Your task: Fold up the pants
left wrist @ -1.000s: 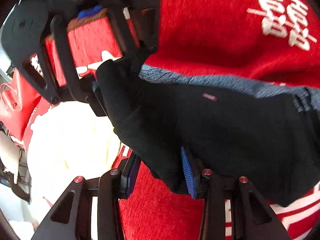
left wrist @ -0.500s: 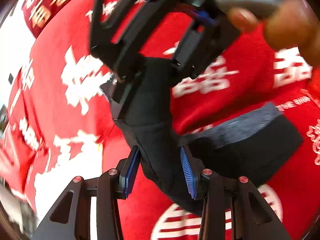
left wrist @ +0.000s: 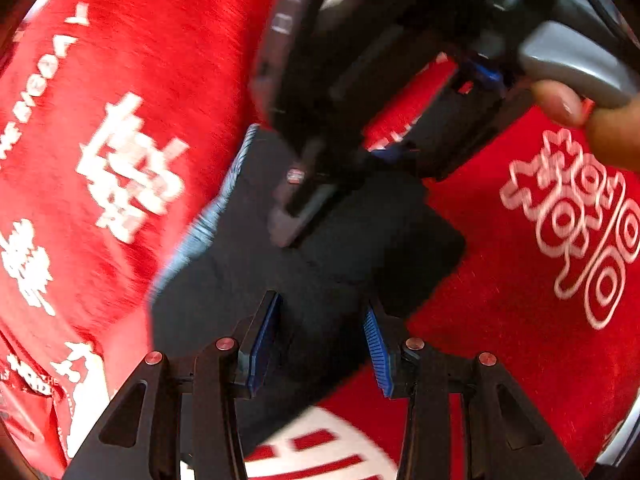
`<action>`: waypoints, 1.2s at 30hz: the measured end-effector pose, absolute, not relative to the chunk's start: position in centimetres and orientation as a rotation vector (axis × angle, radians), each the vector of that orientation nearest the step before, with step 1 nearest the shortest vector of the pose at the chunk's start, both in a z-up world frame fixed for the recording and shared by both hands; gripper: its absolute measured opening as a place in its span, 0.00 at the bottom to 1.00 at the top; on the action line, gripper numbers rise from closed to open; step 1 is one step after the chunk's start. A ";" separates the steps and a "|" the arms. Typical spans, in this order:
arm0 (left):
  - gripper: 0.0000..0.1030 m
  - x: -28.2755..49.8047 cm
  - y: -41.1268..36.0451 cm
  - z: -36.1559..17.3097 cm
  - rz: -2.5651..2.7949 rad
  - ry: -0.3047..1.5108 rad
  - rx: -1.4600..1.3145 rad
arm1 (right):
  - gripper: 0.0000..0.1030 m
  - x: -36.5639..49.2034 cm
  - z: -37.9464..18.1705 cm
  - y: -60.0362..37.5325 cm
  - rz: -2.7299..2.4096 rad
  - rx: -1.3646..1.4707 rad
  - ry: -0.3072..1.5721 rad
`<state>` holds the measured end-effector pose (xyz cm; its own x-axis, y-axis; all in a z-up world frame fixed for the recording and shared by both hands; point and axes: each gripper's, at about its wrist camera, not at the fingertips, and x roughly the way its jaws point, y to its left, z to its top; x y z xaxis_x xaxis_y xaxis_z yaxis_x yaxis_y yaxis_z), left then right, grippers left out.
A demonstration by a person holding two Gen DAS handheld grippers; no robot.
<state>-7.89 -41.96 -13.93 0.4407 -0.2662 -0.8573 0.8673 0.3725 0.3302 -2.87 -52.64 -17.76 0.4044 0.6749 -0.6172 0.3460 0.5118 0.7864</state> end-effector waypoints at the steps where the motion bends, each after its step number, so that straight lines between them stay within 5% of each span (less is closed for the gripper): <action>1: 0.42 -8.1 -41.9 -14.5 -0.834 0.818 0.909 | 0.18 -3.8 -19.1 -52.9 0.248 1.085 1.210; 5: 0.54 -9.1 -40.9 -14.6 -0.867 0.844 0.912 | 0.18 -6.1 -21.7 -53.0 0.215 1.163 1.190; 8: 0.81 -7.6 -39.0 -12.0 -0.859 0.936 0.819 | 0.28 -6.3 -21.6 -53.0 0.138 1.121 1.217; 12: 0.81 -1.5 -34.8 -9.9 -0.705 1.069 0.691 | 0.41 -6.4 -18.2 -53.6 -0.063 0.925 1.296; 18: 0.81 5.2 -32.2 -13.3 -0.443 1.245 0.583 | 0.41 -3.9 -12.8 -49.3 -0.148 0.604 1.248; 20: 0.82 5.8 -31.8 -14.5 -0.436 1.274 0.542 | 0.41 -2.5 -14.1 -47.4 -0.130 0.561 1.281; 23: 0.99 6.4 -31.6 -15.5 -0.409 1.264 0.526 | 0.41 -2.0 -17.5 -46.2 -0.179 0.505 1.366; 36: 0.99 7.6 -29.5 -13.3 -0.393 1.367 0.468 | 0.54 -3.8 -16.3 -47.0 -0.337 0.465 1.425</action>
